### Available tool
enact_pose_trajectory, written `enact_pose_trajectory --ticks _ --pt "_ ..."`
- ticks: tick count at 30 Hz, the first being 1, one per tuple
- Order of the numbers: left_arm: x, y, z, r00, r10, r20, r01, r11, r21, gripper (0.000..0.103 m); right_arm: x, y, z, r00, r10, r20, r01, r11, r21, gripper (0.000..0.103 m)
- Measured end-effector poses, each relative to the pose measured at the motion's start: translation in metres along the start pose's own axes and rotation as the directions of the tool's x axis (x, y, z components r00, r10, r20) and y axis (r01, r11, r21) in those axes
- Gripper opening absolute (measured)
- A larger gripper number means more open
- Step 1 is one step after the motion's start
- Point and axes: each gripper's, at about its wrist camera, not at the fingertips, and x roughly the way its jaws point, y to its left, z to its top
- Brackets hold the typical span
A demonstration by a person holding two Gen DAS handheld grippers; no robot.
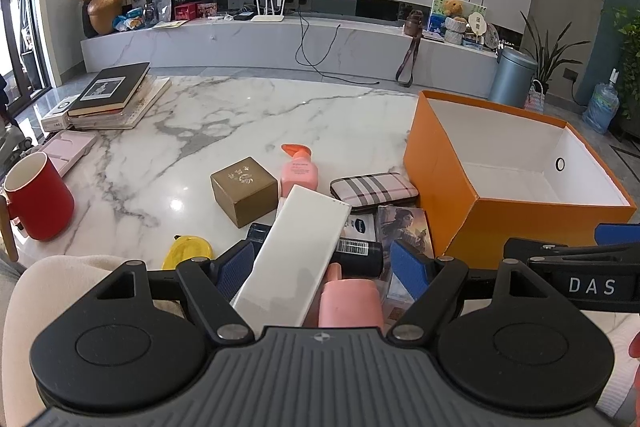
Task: Organize rigid objects
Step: 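Lower the left tool over the white rectangular box and pink cup, then grasp the white box with the left tool while the right tool grasps the pink cup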
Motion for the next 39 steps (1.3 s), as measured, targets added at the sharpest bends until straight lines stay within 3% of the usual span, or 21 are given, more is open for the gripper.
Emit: enact_pose_trajectory --ticks 19,25,27,30,33,35,39 --pt "0.001 0.000 -0.003 1.000 -0.014 -0.006 0.015 1.000 0.004 0.089 0.003 0.003 -0.004 1.000 0.005 -0.014 -0.005 1.000 0.001 0.101" --pt "0.001 0.001 0.000 0.999 -0.048 -0.016 0.049 0.998 0.037 0.084 0.003 -0.002 -0.004 0.999 0.039 -0.026 -0.038 0.999 0.034 0.101" --pt "0.004 0.004 0.002 0.998 -0.055 -0.038 0.057 0.997 0.051 0.074 0.002 -0.007 -0.003 0.997 0.064 -0.029 -0.063 0.996 0.060 0.101" --pt "0.011 0.010 0.006 0.995 -0.056 -0.080 0.061 0.995 0.073 0.067 0.002 -0.011 -0.004 0.995 0.096 -0.027 -0.093 0.992 0.084 0.100" --pt "0.020 0.019 0.010 0.988 -0.079 -0.133 0.089 0.994 0.069 0.063 0.004 -0.009 -0.004 0.990 0.132 -0.038 -0.129 0.988 0.083 0.082" --pt "0.026 0.024 0.012 0.984 -0.089 -0.157 0.104 0.991 0.087 0.058 0.009 -0.006 -0.005 0.983 0.170 -0.062 -0.165 0.982 0.089 0.080" --pt "0.038 0.030 0.015 0.978 -0.077 -0.194 0.108 0.982 0.155 0.055 0.019 0.003 -0.007 0.963 0.243 -0.117 -0.233 0.968 0.097 0.061"
